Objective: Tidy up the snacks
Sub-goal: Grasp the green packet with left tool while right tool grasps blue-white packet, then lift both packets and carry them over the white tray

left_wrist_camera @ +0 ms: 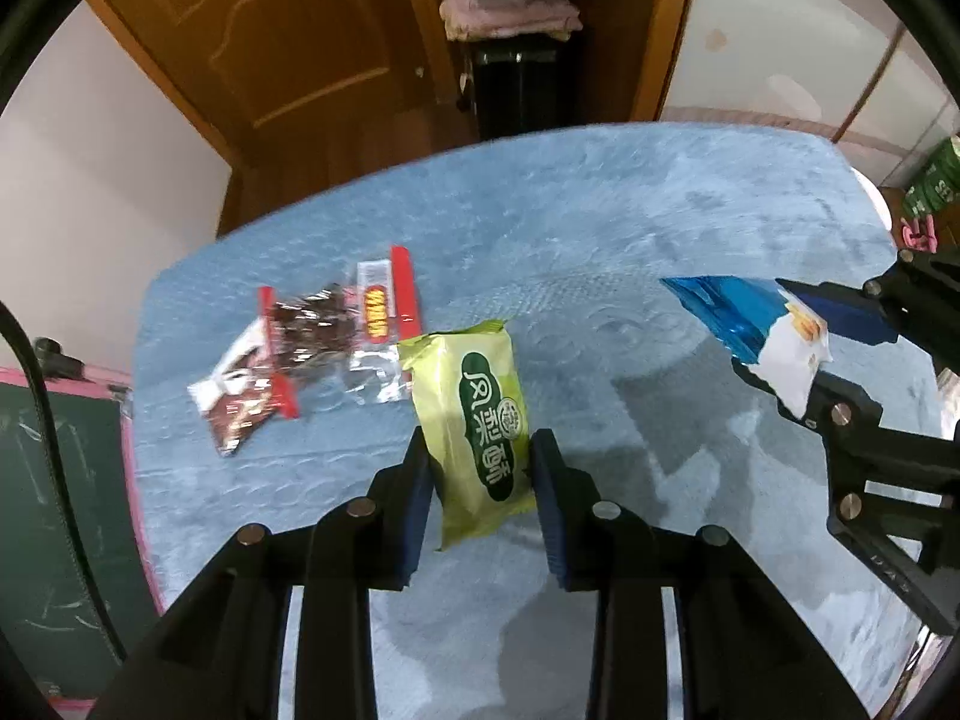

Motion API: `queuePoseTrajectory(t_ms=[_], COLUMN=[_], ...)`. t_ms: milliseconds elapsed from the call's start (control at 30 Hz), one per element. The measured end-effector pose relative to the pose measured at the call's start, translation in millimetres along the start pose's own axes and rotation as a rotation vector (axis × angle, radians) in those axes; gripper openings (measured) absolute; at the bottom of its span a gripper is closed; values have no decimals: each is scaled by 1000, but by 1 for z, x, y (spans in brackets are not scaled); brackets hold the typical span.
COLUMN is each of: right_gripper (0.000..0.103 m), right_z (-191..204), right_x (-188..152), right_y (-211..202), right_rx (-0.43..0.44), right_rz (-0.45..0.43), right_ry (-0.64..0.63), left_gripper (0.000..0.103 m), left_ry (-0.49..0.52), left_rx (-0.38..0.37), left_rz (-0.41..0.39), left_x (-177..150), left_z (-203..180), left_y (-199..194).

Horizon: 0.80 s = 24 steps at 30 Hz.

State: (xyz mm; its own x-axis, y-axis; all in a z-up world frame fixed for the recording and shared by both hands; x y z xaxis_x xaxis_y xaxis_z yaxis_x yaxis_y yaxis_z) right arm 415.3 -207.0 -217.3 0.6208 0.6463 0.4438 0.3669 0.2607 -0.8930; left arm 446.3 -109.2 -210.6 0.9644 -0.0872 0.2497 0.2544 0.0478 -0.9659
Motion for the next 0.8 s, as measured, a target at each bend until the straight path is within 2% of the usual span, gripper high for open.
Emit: queuePoseTrajectory(t_ms=[200,367,533,633,800], right_gripper=[28,28,28,28,28], right_z=[22,56,111,146,209], right_x=[-5,-9,-17,-26,-46], right_y=[-60,-117,-181,-206,-242], right_rx=[-18,-28,14,34,85], right_rz=[-56,-109,-195,-217,-276], right_ry=[88,131,187,196,200], left_gripper=[30,30,30,31,31], left_ry=[39,44,28,20,-14], left_rx=[13,-17,-39,-49,-116], left_rz=[-93,-175,-268,-312,-339], left_x=[-37,-76,-140,-174,-242], left_z=[15,47,69,81,101], left_y=[-71,-128,-203,-230,-255])
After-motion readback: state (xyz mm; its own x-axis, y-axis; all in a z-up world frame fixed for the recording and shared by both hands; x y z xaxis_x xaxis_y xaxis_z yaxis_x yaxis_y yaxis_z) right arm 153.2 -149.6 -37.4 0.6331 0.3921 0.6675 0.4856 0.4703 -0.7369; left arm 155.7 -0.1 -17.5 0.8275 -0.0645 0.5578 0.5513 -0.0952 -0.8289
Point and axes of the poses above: each gripper's, at about its wrist camera, not at the fingertips, and y roughly the way its jaws point, z to its left, x to its top, the point moved 2 cm from there along y, roughly the way its jaws point, and after that the axes turned 8 degrees about -y, right-handed, at the moved point
